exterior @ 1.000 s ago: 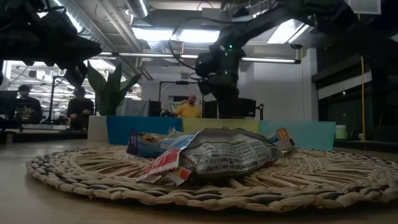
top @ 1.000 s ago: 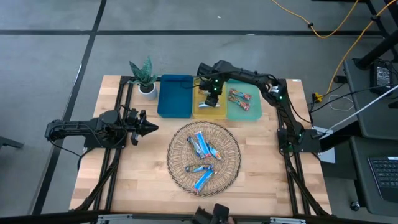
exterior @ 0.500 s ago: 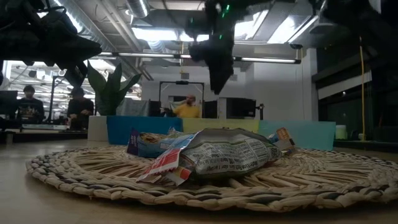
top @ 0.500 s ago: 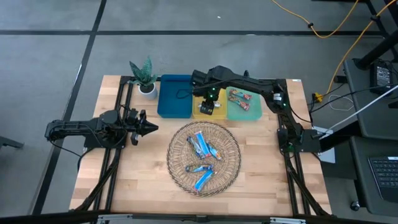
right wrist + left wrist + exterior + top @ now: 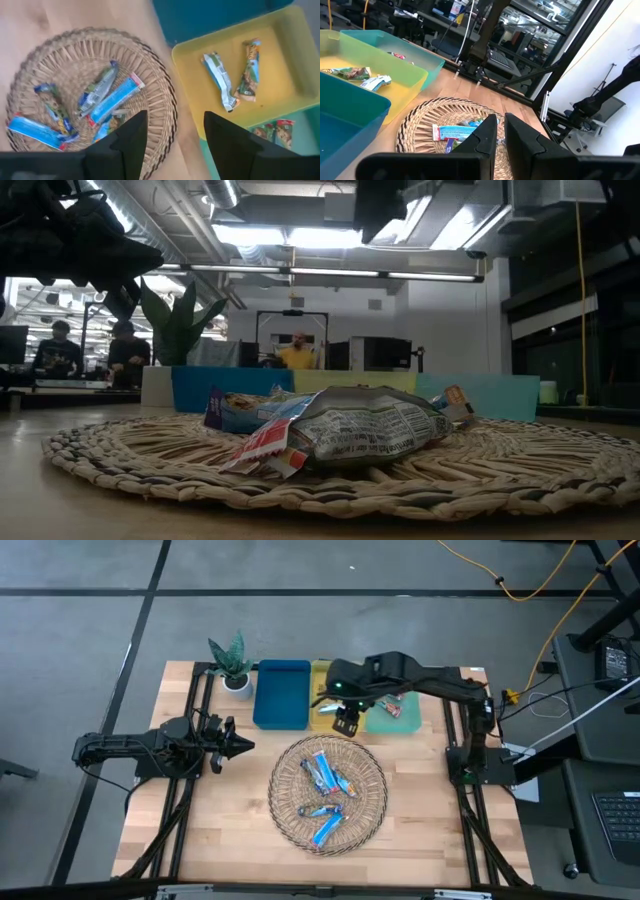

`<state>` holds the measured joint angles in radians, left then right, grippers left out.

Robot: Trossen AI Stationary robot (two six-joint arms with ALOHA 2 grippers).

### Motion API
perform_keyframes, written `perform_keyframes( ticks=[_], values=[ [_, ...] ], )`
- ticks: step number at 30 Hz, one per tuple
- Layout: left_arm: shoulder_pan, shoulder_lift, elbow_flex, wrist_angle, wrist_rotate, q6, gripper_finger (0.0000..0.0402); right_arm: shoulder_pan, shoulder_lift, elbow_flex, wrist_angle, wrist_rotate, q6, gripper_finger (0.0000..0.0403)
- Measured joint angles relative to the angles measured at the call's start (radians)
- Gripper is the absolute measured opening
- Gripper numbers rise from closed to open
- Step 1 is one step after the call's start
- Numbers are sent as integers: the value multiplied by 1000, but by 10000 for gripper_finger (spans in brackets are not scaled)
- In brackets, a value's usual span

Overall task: Pick and place Granola Bars by type
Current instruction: Put the granola bar into the green bin

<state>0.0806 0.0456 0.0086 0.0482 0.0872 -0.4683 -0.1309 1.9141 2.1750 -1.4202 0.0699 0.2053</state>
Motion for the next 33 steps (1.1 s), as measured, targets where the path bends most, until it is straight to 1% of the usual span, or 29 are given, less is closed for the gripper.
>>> perform_keyframes(
  ticks=[6, 12, 15, 21, 26, 30, 33],
  values=[
    [0, 0, 0, 0, 0, 0, 31, 54, -50, 0, 1, 9, 78, 196],
    [0, 0, 0, 0, 0, 0, 31, 124, -52, 0, 9, 8, 85, 196],
    [0, 0, 0, 0, 0, 0, 31, 159, -52, -4, 37, 7, 110, 196],
    [0, 0, 0, 0, 0, 0, 31, 207, -52, -35, 155, 6, 158, 196],
    [0, 0, 0, 0, 0, 0, 31, 223, -51, -144, 284, 6, 204, 196],
    [0, 0, 0, 0, 0, 0, 31, 222, -51, -281, 333, 7, 245, 196],
    [0, 0, 0, 0, 0, 0, 31, 217, -51, -391, 406, 7, 274, 196]
  ],
)
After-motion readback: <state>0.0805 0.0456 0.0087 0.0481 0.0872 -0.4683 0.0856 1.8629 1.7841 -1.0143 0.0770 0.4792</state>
